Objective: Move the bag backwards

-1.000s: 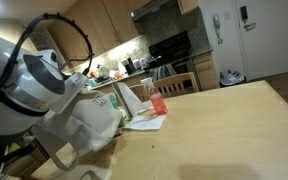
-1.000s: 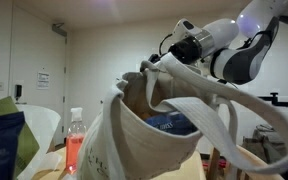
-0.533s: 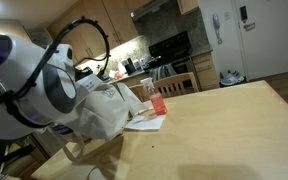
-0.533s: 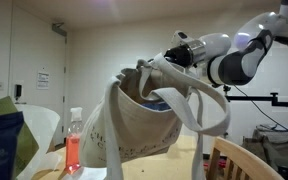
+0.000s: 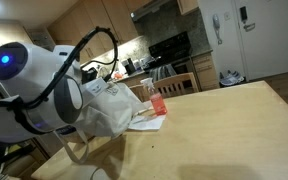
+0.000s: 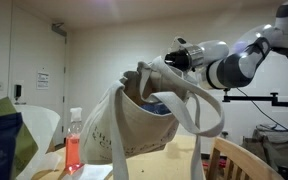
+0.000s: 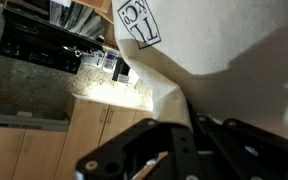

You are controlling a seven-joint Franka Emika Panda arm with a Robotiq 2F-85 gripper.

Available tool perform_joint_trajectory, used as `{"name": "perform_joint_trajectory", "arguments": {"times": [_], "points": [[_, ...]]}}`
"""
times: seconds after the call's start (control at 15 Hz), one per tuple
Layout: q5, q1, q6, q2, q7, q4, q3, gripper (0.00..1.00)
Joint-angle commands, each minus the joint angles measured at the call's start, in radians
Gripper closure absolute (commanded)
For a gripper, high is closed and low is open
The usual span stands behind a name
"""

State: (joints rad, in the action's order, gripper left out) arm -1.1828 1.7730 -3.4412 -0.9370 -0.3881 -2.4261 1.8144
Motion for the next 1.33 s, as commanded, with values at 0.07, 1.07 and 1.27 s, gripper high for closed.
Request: {"name": "perform_joint_trajectory", "arguments": {"times": [0.07, 1.07, 1.27], "points": [[0.047, 0.094, -0.061, -0.063, 0.009, 0.053, 0.038, 0.99], [0.181, 0.236, -0.021, -0.489, -0.119, 0.321, -0.171, 0.99], [0.185, 0.277, -0.020, -0.534, -0.127, 0.335, -0.184, 0.99]]}}
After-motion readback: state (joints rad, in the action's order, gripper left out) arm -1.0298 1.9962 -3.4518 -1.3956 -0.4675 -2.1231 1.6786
